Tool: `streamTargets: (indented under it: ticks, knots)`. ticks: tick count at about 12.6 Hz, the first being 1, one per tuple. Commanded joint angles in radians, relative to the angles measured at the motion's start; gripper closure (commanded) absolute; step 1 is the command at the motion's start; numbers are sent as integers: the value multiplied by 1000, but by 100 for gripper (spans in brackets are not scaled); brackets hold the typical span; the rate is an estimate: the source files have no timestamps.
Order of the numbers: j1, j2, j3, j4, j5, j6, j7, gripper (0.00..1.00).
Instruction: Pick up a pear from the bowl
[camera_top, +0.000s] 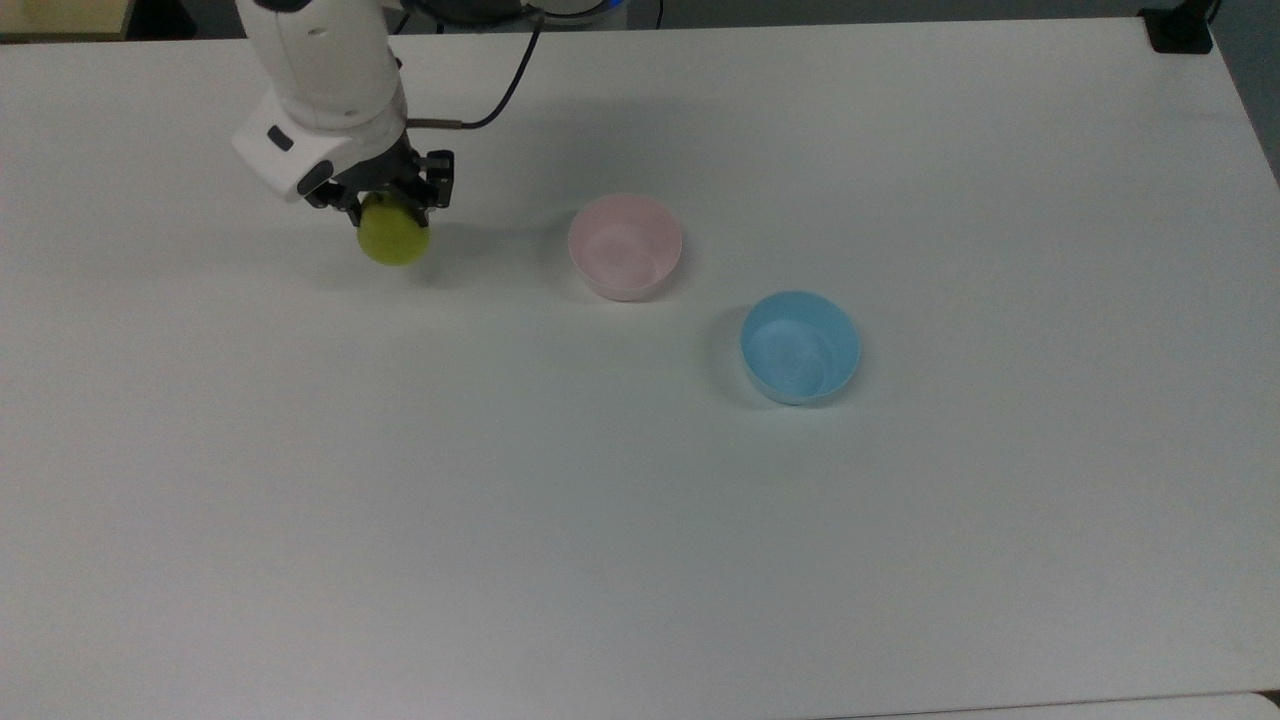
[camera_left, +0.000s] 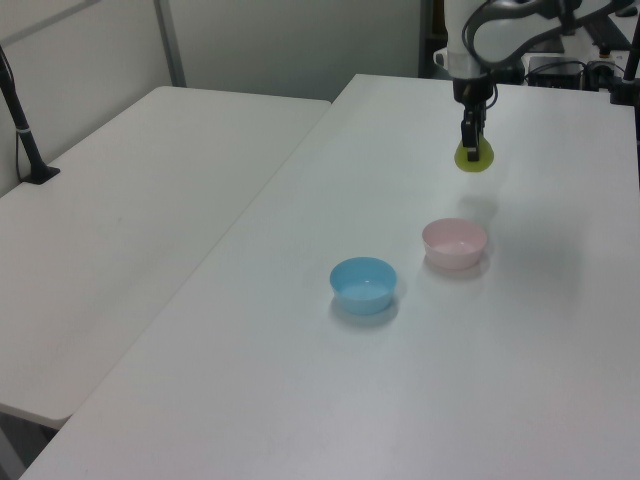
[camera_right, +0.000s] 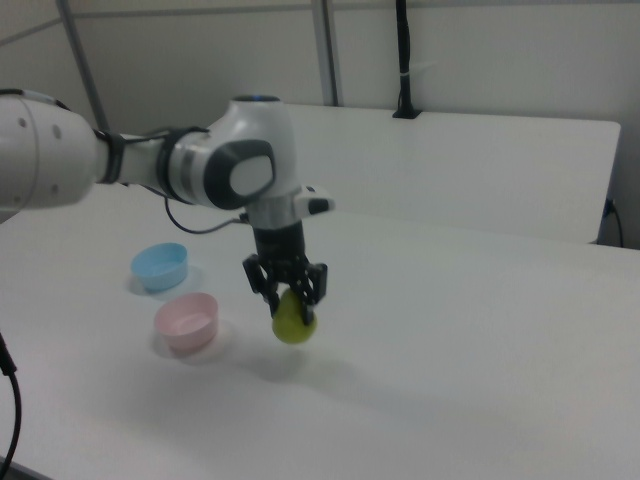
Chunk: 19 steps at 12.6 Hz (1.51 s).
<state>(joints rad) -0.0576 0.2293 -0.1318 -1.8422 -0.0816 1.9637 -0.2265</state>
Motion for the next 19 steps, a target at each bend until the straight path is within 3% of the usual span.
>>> streamTargets:
  ticks: [1, 4, 7, 11, 15, 19]
  knots:
    - [-48, 45, 3, -11, -30, 50, -13, 65]
    - [-51, 62, 3, -22, -35, 73, -13, 40]
    - [-51, 56, 3, -22, -43, 69, -11, 0]
    - [-10, -57, 11, 1, -43, 2, 56, 0]
    - [169, -180, 14, 26, -46, -81, 254, 0]
    - [237, -197, 18, 174, -27, -254, 315, 0]
